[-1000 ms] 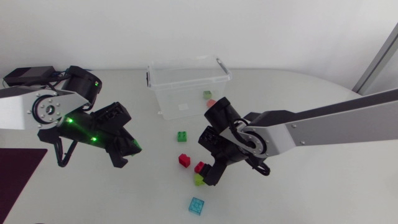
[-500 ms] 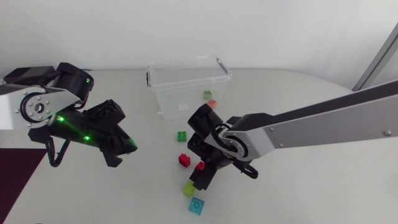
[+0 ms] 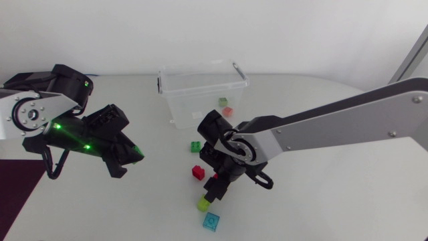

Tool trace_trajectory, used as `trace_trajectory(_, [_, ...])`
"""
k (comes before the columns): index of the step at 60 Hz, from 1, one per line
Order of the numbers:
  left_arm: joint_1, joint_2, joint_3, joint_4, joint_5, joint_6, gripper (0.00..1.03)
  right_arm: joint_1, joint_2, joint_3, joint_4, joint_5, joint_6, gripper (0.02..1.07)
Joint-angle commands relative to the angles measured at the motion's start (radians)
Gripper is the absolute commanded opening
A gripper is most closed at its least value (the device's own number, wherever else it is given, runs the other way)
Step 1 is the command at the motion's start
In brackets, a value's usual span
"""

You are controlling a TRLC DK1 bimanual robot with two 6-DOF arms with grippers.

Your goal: Pick up the duplo bricks and place them in the container

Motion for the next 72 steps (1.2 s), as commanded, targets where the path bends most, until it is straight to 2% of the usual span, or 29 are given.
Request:
trace_trajectory(1, [0.01,-0.014,0.003,-0.016,0.018,0.029,0.28,-0.008,0.025,0.013,-0.025,-0.014,0.028,0.64])
trace_trajectory(9, [0.012,-0.012,0.016,-0.021,0.018,0.029,0.28,-0.008,0.054,0.026,-0.037,-0.02,0.037,0.64])
trace_trajectory(13, [0.012,-0.009,0.02,-0.021,0.018,0.029,0.28,-0.008,0.063,0.03,-0.039,-0.028,0.037,0.58])
trace_trajectory(28, [0.013,-0.006,0.019,-0.021,0.019,0.03,0.28,0.001,0.083,0.059,-0.048,-0.028,0.035,0.48])
trace_trajectory(35, [0.019,-0.006,0.017,-0.021,0.019,0.035,0.28,-0.001,0.066,0.044,-0.036,-0.037,0.038,0.34])
trace_trajectory(39, [0.019,-0.006,0.017,-0.022,0.019,0.035,0.28,-0.021,0.038,0.027,-0.03,-0.043,0.038,0.29])
trace_trajectory(50, [-0.001,-0.007,0.014,-0.019,0.021,0.023,0.28,-0.088,-0.074,0.024,-0.039,-0.038,0.031,0.29])
trace_trajectory(72, [-0.041,-0.043,0.026,-0.018,0.021,-0.025,0.29,-0.205,-0.201,0.202,-0.093,-0.031,0.032,0.3])
